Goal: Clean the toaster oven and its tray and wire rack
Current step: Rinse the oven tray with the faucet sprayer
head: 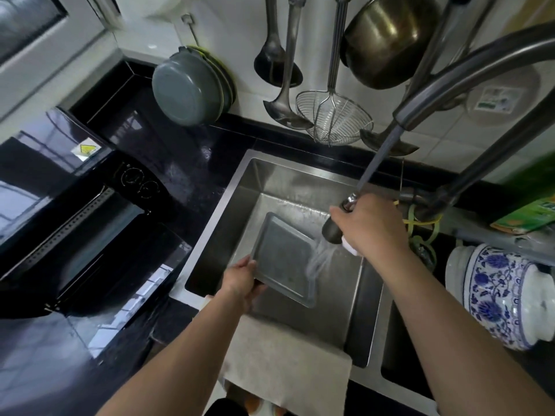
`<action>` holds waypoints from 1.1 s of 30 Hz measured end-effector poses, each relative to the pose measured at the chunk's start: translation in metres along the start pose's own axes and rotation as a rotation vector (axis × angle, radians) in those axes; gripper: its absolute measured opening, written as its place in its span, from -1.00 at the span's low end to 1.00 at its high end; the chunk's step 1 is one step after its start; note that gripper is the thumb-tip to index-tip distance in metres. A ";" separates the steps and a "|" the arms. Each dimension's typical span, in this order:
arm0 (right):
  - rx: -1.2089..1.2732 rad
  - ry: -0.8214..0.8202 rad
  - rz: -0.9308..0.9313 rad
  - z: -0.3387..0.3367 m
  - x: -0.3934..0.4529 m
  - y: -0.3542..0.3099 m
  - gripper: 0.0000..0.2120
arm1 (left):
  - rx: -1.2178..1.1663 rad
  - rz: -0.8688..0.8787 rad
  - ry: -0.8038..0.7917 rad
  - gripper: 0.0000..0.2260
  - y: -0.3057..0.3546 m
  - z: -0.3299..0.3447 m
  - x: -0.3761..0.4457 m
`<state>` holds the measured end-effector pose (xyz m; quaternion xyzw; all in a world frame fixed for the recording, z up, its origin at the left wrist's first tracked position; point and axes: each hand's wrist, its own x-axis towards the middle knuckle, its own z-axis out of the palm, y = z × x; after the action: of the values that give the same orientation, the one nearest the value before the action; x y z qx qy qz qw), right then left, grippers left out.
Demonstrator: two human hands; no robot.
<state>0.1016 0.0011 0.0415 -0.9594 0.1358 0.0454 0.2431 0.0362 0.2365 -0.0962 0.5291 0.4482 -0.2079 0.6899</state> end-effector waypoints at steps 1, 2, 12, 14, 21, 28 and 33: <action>0.013 -0.046 0.004 0.002 -0.002 -0.005 -0.59 | 0.008 0.014 -0.004 -0.79 0.001 0.001 0.000; 0.038 -0.090 0.002 0.005 -0.001 -0.013 -0.58 | 0.013 0.025 -0.009 -0.78 0.002 0.002 -0.001; -0.020 0.024 -0.006 -0.012 0.017 0.007 -0.67 | 0.148 0.147 -0.058 -0.61 0.011 0.003 -0.017; -0.108 0.011 -0.043 -0.017 0.007 0.019 -0.65 | 0.245 0.174 -0.049 -0.76 0.019 0.004 -0.027; -0.150 -0.033 -0.020 -0.024 0.008 0.026 -0.65 | 1.012 0.520 -0.181 -0.77 0.043 0.004 -0.056; -0.161 0.000 0.011 -0.023 0.022 0.032 -0.64 | 1.291 0.907 0.046 -0.64 0.080 0.014 -0.065; -0.009 0.013 -0.024 -0.008 0.031 0.021 -0.60 | 0.847 0.672 -0.014 -0.68 0.067 0.001 -0.037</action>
<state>0.1253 -0.0273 0.0341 -0.9623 0.1259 0.0367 0.2384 0.0683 0.2521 -0.0288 0.8738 0.1265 -0.1419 0.4477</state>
